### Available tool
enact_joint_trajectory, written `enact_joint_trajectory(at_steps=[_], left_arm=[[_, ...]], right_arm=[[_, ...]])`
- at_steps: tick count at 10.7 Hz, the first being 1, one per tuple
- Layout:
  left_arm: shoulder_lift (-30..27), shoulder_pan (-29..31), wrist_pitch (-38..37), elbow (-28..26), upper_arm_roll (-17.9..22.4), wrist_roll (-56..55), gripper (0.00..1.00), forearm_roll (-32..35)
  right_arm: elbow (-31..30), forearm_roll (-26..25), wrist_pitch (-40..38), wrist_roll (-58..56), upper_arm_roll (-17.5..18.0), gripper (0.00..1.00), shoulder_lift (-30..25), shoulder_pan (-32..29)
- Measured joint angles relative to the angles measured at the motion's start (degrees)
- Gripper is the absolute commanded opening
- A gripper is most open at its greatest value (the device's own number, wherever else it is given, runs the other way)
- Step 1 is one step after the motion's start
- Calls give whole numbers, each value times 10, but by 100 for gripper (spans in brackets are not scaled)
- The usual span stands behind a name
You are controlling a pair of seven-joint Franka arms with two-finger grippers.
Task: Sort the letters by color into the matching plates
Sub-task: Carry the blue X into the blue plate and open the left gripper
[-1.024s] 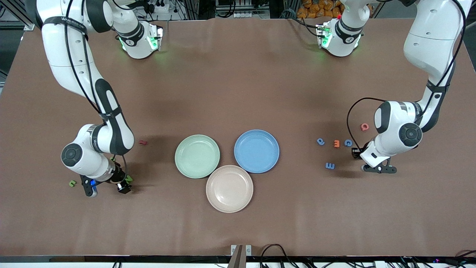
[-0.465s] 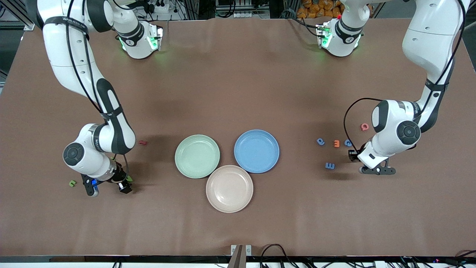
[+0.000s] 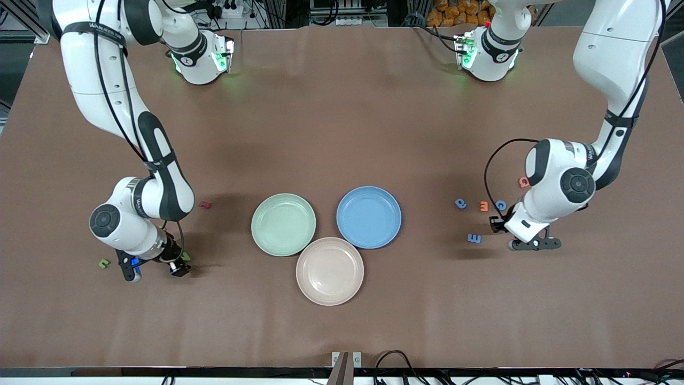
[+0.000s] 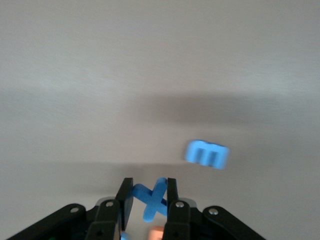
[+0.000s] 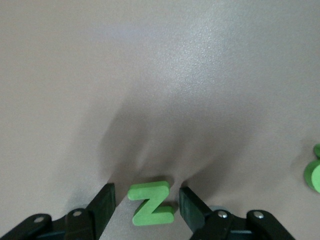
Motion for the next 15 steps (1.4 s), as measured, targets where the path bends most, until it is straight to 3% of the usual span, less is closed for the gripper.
enact_joint_trajectory(at_steps=[3, 5, 11, 15], left_arm=[[-6, -8, -46, 16, -61, -117, 0, 0], [-9, -39, -54, 28, -80, -200, 0, 0], [1, -150, -56, 48, -81, -360, 0, 0], [47, -203, -56, 93, -68, -406, 0, 8]], right_arm=[[-4, 0, 0, -6, -1, 54, -4, 0], [-4, 0, 0, -9, -1, 43, -6, 0], [-7, 0, 1, -11, -1, 32, -9, -1], [-7, 0, 1, -21, -2, 28, -9, -1]])
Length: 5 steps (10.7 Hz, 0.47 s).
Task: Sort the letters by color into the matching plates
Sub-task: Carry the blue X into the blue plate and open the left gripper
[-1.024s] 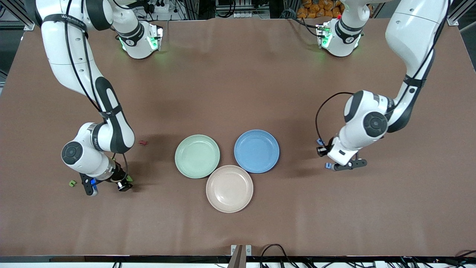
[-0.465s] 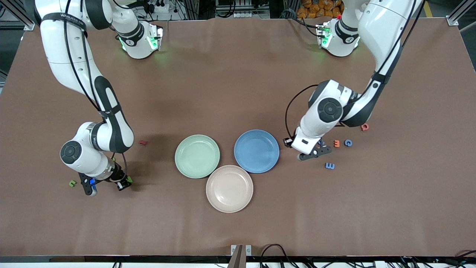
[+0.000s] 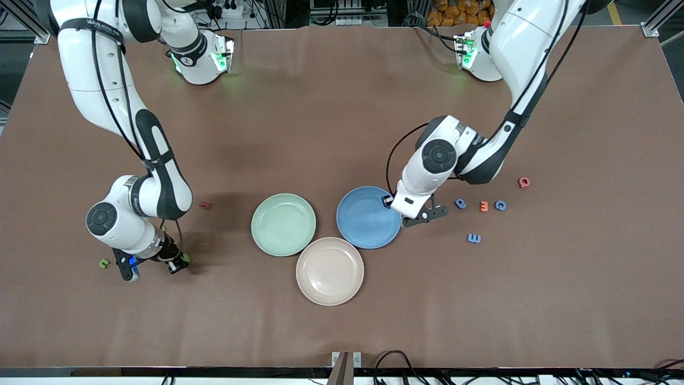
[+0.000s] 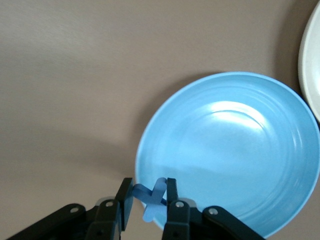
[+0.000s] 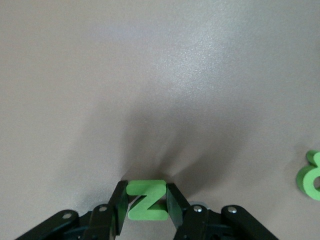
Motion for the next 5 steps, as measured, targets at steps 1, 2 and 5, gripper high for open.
enact_joint_trajectory(at_steps=[1, 2, 5], left_arm=[[18, -23, 0, 19, 12, -31, 0, 13], [37, -45, 0, 41, 22, -60, 0, 20], [70, -81, 0, 81, 36, -89, 81, 22]], right_arm=[[0, 0, 0, -9, 0, 28, 0, 0], [0, 0, 0, -15, 0, 28, 0, 0], [0, 0, 0, -81, -1, 28, 0, -1]])
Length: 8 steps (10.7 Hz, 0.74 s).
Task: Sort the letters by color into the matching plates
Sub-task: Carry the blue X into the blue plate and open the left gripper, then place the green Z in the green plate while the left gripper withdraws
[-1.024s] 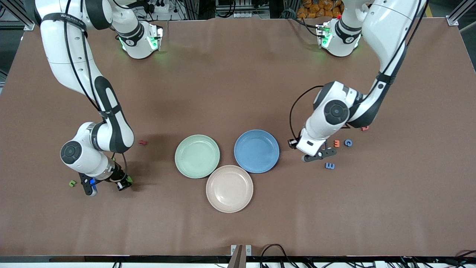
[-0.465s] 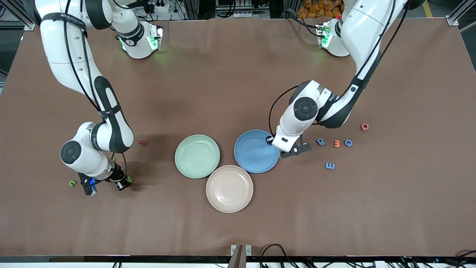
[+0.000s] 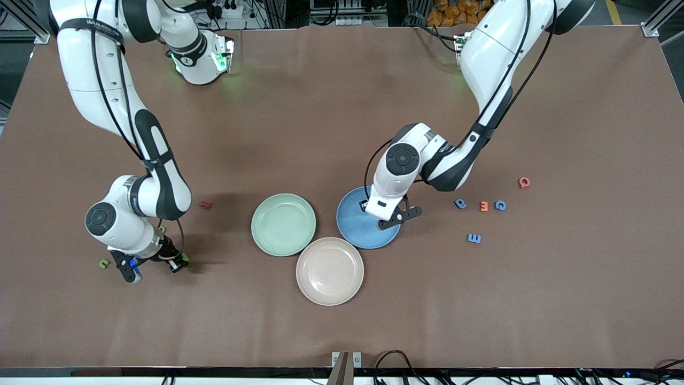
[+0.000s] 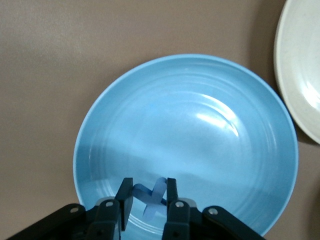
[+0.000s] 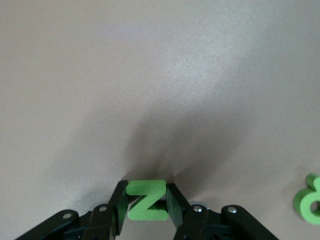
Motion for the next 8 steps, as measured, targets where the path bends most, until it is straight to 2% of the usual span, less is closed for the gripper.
enact_joint_trajectory(at_steps=[1, 6, 8], left_arm=[[1, 0, 0, 3, 3, 0, 100, 0], [1, 9, 0, 9, 9, 15, 100, 9], [0, 19, -4, 9, 14, 48, 100, 12]], right_arm=[[0, 0, 0, -36, 0, 28, 0, 0], [0, -1, -12, -215, -1, 25, -4, -1], [0, -1, -19, -245, -1, 25, -11, -1]])
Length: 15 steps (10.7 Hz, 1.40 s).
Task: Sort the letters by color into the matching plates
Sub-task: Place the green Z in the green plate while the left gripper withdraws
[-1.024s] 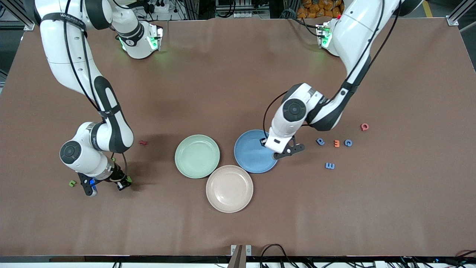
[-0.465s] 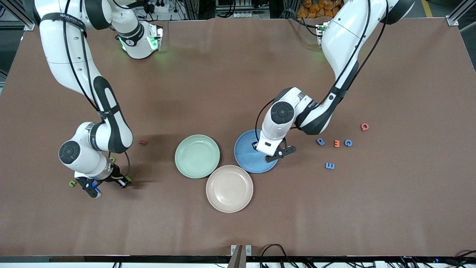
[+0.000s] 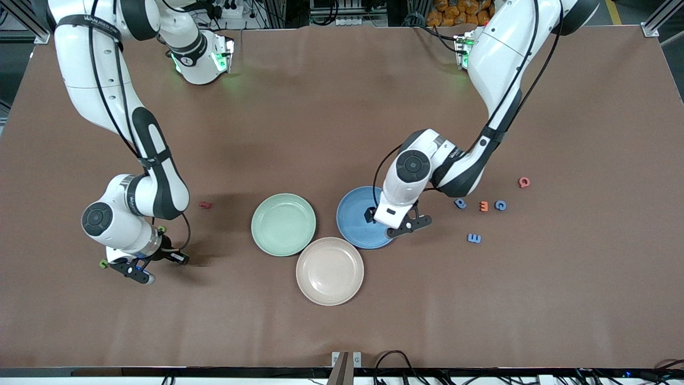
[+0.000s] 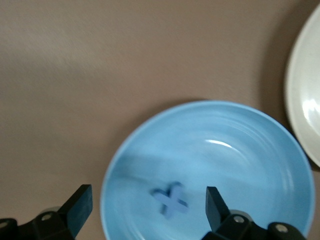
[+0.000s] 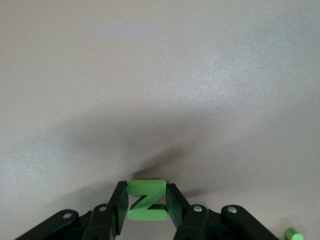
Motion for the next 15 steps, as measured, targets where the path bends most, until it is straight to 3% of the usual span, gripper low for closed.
enact_joint_trajectory(at_steps=[6, 12, 15], left_arm=[[-19, 107, -31, -14, 5, 157, 100, 2], [-75, 140, -32, -97, 0, 213, 100, 2], [-109, 169, 2, -157, -4, 213, 100, 2]], right_arm=[[0, 0, -77, 13, 2, 25, -44, 32], [0, 1, -105, 113, 6, 25, -64, 142], [0, 1, -116, 156, 7, 25, -65, 202]])
